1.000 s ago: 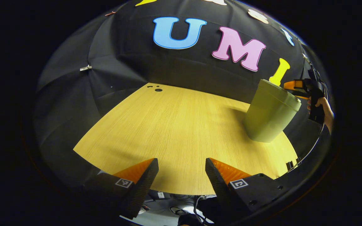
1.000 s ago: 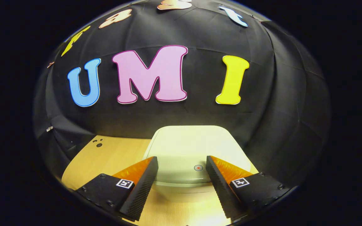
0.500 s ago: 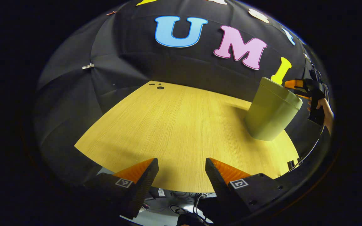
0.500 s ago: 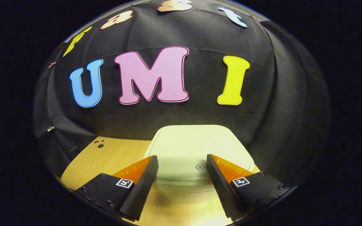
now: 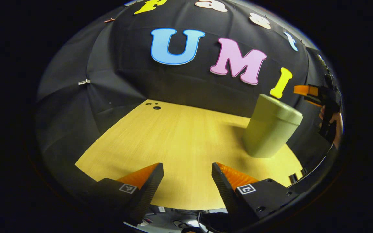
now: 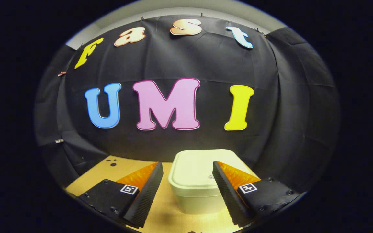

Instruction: Press the lid of the desktop garbage bin to open it, pick up the crumpled paper on the desktop and throw it into the bin, then pick up the pop can on the desktop and drop it into the bin, and finally close the garbage bin lid.

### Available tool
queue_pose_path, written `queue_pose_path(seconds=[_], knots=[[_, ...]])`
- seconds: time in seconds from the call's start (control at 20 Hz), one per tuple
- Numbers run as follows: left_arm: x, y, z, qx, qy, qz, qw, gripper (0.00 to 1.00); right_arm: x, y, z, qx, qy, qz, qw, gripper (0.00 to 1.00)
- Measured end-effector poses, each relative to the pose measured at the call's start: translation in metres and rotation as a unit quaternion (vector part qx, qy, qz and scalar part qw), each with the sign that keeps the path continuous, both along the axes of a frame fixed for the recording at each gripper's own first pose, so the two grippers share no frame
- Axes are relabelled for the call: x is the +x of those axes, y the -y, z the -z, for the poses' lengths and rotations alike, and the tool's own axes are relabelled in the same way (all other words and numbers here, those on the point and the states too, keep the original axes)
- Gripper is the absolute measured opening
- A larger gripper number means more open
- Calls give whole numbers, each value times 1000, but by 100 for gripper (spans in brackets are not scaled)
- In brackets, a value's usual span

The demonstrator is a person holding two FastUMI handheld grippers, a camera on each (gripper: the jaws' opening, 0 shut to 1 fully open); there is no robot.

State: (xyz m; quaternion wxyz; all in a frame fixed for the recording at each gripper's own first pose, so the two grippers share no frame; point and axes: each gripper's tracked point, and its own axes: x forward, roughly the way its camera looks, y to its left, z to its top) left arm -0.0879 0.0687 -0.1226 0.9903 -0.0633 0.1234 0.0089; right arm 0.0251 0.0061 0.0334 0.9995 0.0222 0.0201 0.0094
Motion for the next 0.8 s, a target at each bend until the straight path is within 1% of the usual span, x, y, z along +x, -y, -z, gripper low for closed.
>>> queue_pose_path(seconds=[0.15, 0.35, 0.45, 0.6, 0.7, 0.8], knots=[[-7, 12, -39, -12, 45, 5, 999, 96, -29, -23, 2, 15, 3, -21, 1000, 98], [-27, 31, -73, 6, 84, 16, 996, 96, -58, -45, 21, -9, -7, -52, 999, 98], [-39, 37, -84, 26, 104, 9, 994, 96, -72, -55, 36, -21, -22, -70, 997, 98], [-54, 44, -90, 53, 130, -4, 990, 96, -88, -67, 60, -34, -43, -88, 995, 98], [-57, 52, -86, 64, 131, 6, 989, 95, -96, -77, 74, -39, -55, -103, 992, 98], [-57, 55, -80, 63, 121, 13, 991, 96, -100, -85, 86, -46, -66, -116, 990, 98]])
